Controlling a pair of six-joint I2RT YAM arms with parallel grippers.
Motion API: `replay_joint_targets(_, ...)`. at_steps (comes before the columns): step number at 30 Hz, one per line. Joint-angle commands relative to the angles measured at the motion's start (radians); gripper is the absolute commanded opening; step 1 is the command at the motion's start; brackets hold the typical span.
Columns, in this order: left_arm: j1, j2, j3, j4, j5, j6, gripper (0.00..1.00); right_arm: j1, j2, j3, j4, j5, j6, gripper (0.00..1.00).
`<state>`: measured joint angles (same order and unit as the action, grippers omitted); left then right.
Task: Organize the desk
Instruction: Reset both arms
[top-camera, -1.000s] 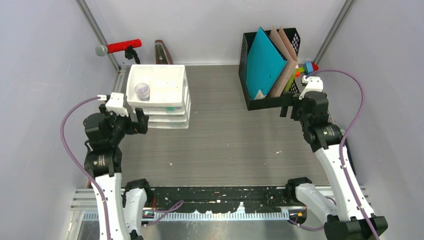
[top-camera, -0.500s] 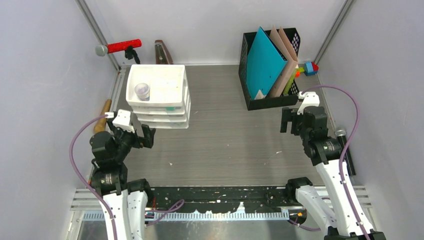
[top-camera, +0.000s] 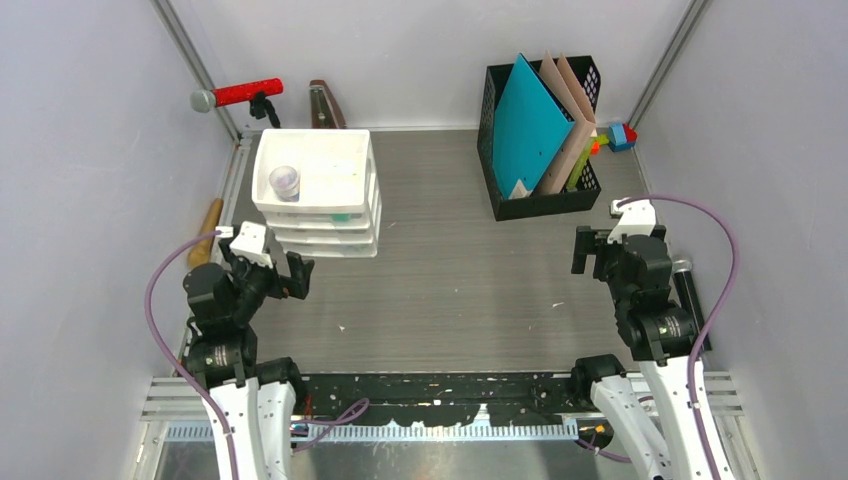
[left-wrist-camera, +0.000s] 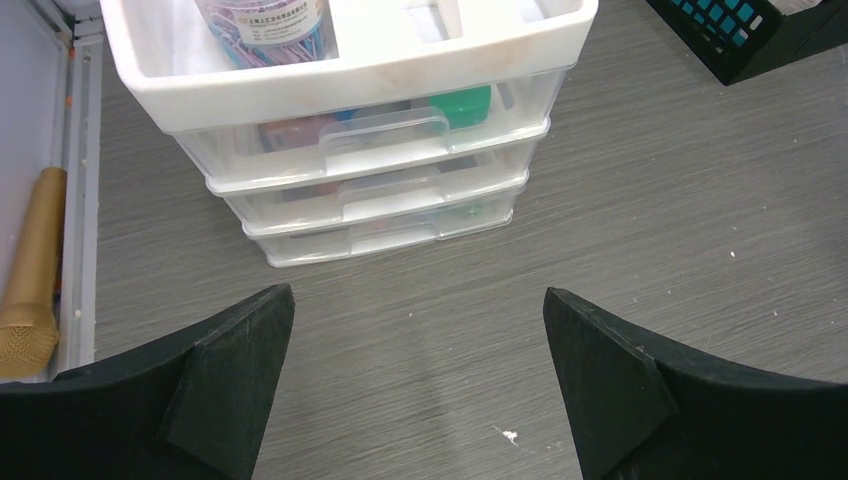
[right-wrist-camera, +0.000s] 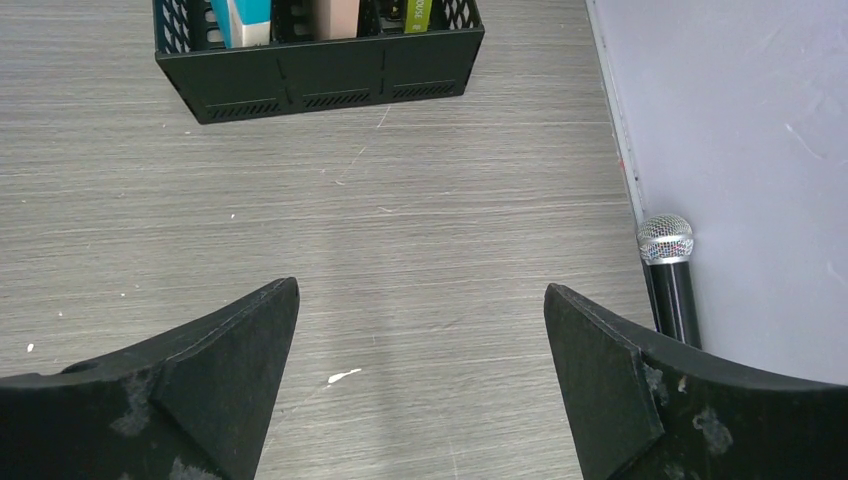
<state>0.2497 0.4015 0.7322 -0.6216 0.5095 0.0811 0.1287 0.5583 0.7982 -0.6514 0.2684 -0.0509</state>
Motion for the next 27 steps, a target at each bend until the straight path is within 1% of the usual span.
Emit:
replay_joint_targets(1,0.015,0.014,0.000,0.048,0.028,0.013,1.00,-0.004,-0.019,-0.012,0.035,-0.012,-0.033,1.00)
replay_joint_targets(8,0.025,0.024,-0.008,0.049,0.039,0.020,1.00,-0.004,-0.041,-0.022,0.024,-0.050,-0.058,1.00)
replay_joint_targets(21,0.026,0.019,-0.017,0.048,0.047,0.035,1.00,-0.008,-0.053,-0.029,0.023,-0.062,-0.068,1.00)
replay_joint_targets(27,0.027,0.017,-0.020,0.049,0.055,0.039,1.00,-0.010,-0.055,-0.023,0.024,-0.045,-0.066,1.00)
